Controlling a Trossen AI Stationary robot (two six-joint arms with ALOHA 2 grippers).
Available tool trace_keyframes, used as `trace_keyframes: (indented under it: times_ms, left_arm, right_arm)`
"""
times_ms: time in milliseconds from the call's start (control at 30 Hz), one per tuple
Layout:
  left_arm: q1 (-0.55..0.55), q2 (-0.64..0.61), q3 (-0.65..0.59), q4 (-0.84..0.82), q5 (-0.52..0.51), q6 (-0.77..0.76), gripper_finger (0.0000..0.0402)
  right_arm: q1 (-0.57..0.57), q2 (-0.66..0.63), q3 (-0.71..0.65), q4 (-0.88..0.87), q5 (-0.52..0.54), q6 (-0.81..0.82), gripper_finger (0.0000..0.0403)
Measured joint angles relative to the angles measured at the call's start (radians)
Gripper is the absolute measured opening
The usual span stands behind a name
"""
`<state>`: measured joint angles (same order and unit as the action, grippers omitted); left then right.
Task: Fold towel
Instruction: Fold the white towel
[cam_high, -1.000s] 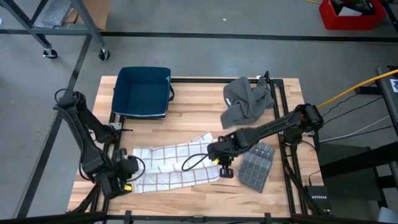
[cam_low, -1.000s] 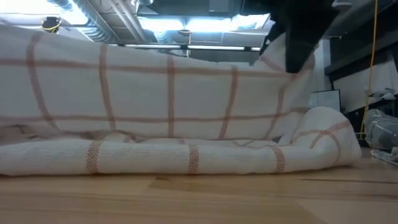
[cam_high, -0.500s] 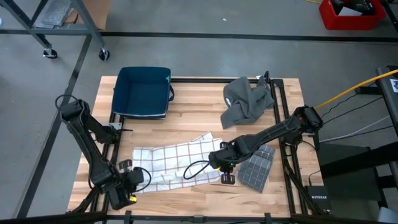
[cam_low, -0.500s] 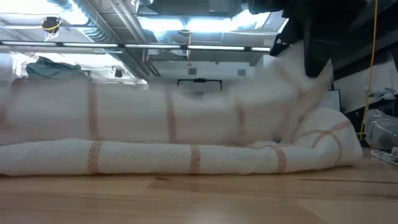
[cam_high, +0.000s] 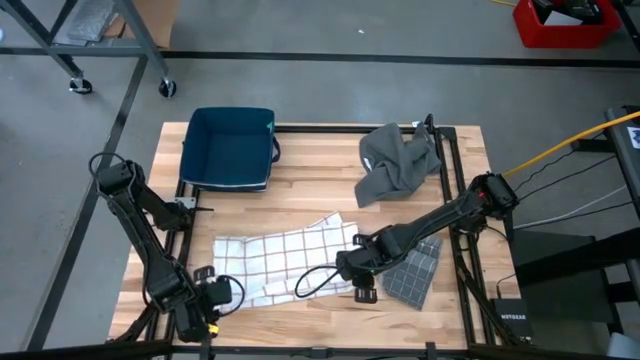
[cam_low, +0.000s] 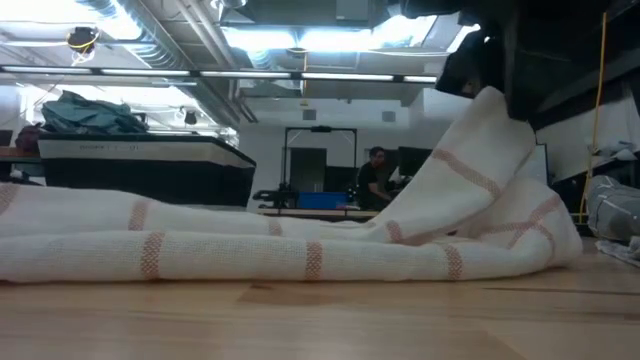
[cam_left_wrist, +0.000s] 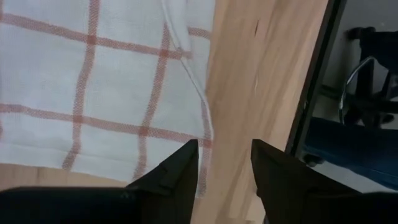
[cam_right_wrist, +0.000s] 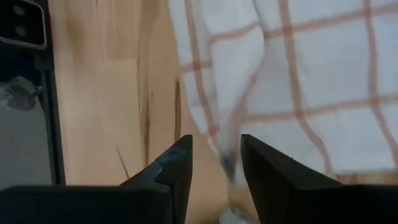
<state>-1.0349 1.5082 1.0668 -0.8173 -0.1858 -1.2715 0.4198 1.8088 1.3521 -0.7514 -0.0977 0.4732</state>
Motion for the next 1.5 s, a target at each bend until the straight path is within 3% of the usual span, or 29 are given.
trace_keyframes:
  times_ms: [400, 567, 833, 1000, 1233, 1500]
  left_arm:
    - [-0.038, 0.000, 0.000, 0.047, -0.006, -0.004, 0.0140]
    - [-0.052, 0.000, 0.000, 0.025, -0.023, 0.005, 0.0140]
    - [-0.036, 0.000, 0.000, 0.013, -0.093, 0.057, 0.0140]
    - [-0.022, 0.000, 0.000, 0.013, -0.186, 0.060, 0.0140]
    - [0.004, 0.000, 0.000, 0.017, -0.395, 0.160, 0.0140]
    - [0.058, 0.000, 0.000, 0.018, -0.407, 0.160, 0.0140]
  right_arm:
    - [0.047, 0.068, 0.000, 0.048, -0.226, 0.021, 0.0140]
    - [0.106, 0.072, 0.000, 0.043, -0.199, 0.023, 0.0140]
    - [0.130, 0.072, 0.000, 0.035, -0.096, 0.213, 0.0140]
    - [0.130, 0.072, 0.000, 0.026, -0.095, 0.291, 0.0140]
    - [0.130, 0.072, 0.000, -0.036, -0.139, 0.368, 0.0140]
    - [0.130, 0.072, 0.058, -0.102, -0.148, 0.325, 0.0140]
